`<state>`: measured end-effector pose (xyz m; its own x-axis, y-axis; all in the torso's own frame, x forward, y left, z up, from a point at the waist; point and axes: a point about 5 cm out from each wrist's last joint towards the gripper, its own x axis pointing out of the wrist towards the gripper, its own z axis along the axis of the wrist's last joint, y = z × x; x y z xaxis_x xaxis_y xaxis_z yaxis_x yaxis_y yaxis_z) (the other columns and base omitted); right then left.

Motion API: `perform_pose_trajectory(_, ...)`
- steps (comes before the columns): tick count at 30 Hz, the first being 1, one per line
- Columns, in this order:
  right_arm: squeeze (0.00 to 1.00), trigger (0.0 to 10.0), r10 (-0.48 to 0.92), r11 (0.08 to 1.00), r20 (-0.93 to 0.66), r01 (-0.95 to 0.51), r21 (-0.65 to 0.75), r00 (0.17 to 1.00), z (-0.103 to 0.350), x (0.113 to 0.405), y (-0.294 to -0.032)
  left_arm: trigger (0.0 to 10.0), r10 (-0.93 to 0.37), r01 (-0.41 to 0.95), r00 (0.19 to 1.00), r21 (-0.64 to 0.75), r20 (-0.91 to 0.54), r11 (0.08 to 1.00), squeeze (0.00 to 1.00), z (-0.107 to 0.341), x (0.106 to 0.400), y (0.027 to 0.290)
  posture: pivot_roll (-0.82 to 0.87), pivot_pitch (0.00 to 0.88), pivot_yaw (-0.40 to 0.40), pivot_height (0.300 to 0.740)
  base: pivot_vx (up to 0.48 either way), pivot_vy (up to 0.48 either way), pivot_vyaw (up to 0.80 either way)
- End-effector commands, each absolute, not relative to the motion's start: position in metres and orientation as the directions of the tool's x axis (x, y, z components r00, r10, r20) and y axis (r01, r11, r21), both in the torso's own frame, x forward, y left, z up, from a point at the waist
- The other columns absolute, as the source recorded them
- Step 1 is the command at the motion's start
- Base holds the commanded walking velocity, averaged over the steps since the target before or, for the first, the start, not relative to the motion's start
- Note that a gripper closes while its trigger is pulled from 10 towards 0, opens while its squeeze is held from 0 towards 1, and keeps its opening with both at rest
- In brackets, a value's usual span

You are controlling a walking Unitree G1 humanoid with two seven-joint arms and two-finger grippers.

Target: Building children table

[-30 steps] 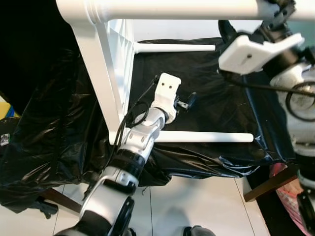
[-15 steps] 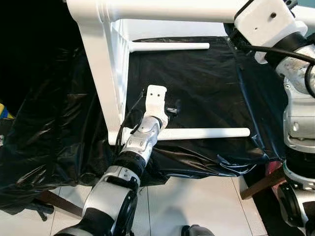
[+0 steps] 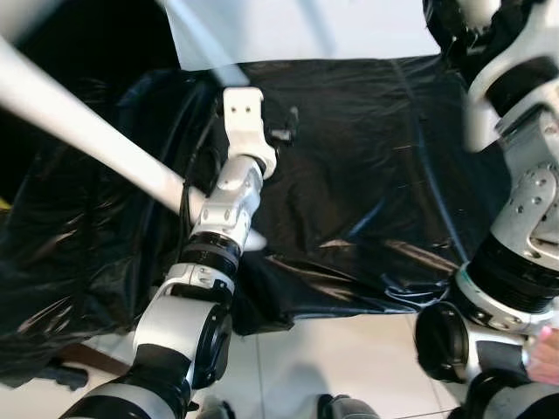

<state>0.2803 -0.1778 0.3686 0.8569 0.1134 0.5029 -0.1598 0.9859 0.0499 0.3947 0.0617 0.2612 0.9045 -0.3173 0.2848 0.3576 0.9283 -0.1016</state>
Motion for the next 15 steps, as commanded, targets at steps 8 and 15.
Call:
perform_pose_trajectory(8,0.0,10.0,-0.037,0.97,0.48,-0.084,0.227,0.877,0.335,0.276,-0.201,10.0,-0.346,0.415,0.818,-0.057,0.459,0.908,0.0,0.324,0.375,0.036,-0.11,0.137,0.039,0.74,0.0,0.0,0.0)
perform_pose_trajectory(15,0.0,10.0,-0.021,0.976,0.418,-0.072,0.204,0.908,0.306,0.277,-0.195,10.0,-0.444,0.496,0.805,-0.035,0.395,0.868,0.0,0.305,0.363,0.03,-0.09,0.153,0.032,0.74,0.0,0.0,0.0)
